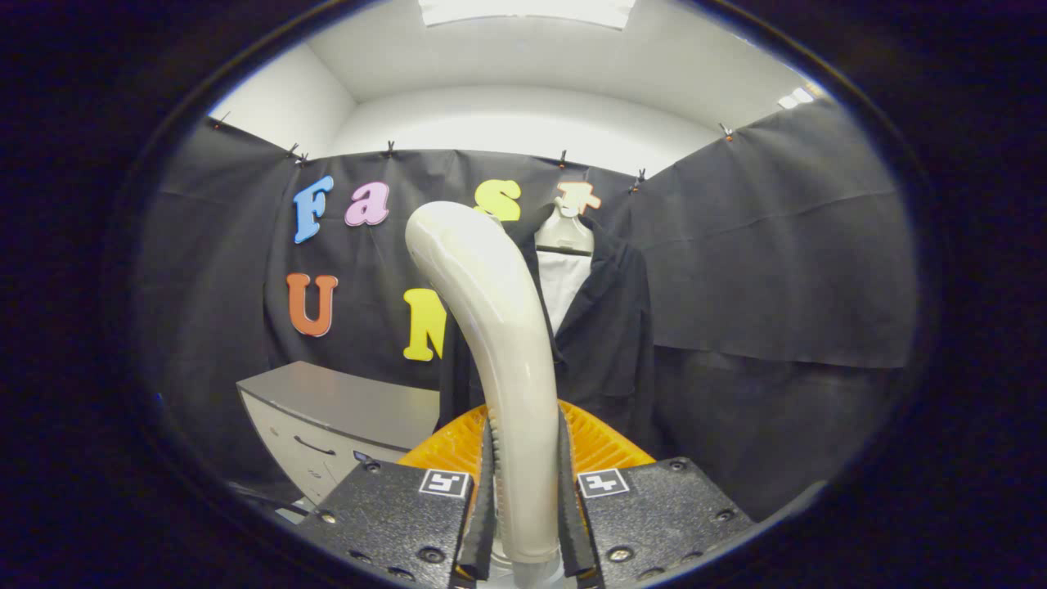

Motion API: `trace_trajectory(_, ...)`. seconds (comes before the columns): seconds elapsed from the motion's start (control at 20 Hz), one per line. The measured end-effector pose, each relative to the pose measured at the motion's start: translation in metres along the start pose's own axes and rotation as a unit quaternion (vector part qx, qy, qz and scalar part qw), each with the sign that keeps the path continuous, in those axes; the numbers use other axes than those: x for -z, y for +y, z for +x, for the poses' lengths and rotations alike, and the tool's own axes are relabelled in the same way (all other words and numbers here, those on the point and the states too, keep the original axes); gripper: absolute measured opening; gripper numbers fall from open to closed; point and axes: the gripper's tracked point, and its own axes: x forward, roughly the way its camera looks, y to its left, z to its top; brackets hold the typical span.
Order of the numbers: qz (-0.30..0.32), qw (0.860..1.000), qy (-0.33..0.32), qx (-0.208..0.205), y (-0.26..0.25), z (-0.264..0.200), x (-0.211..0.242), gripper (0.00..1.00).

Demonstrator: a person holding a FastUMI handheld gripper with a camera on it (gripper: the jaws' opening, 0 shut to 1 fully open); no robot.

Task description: Iron the clothes twice with a garment steamer, once on the left side and once on the right side.

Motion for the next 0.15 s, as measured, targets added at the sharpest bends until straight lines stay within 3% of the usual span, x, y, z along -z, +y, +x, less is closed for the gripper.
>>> trace_trajectory(0.15,-0.002,1.000,0.000,0.008,-0.0026,0.0005,-0.0013,0.35)
